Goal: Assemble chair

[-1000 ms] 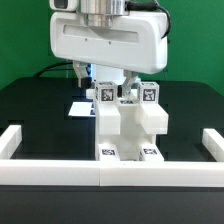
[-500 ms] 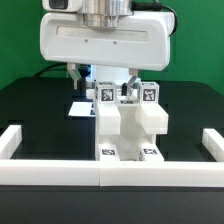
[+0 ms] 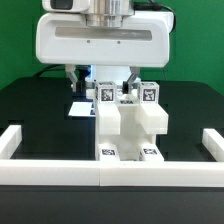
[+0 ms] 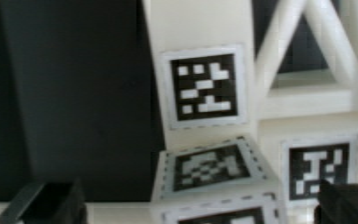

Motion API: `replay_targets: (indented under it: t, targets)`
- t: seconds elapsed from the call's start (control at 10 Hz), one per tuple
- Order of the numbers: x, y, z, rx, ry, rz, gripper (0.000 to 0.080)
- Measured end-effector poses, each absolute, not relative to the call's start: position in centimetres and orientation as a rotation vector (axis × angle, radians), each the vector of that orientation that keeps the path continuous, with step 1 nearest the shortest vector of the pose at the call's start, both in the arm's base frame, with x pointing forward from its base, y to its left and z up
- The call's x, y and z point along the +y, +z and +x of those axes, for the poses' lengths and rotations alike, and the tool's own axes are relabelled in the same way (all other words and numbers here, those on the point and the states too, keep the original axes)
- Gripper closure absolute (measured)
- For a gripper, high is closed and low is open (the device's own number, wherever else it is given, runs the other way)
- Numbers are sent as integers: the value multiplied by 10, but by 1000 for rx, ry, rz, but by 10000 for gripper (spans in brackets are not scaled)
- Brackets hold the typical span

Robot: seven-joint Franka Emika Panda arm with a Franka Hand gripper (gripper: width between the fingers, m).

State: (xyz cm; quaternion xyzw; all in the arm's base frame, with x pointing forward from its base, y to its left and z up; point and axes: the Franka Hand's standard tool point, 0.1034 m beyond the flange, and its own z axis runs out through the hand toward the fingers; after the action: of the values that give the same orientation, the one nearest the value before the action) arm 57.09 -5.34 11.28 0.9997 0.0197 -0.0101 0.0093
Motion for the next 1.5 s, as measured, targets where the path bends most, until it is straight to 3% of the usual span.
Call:
replay_targets:
  t: [0.2, 0.3, 0.4, 0.6, 1.5]
  targets:
    - [-55, 113, 571, 249, -33, 3110, 150]
    - [-56, 113, 571, 261, -33, 3109, 272]
    - [-56, 113, 571, 246, -33, 3110, 272]
    - [-56, 113, 571, 192, -32, 3114, 514]
    - [-54, 113, 571, -673, -24, 3044, 512]
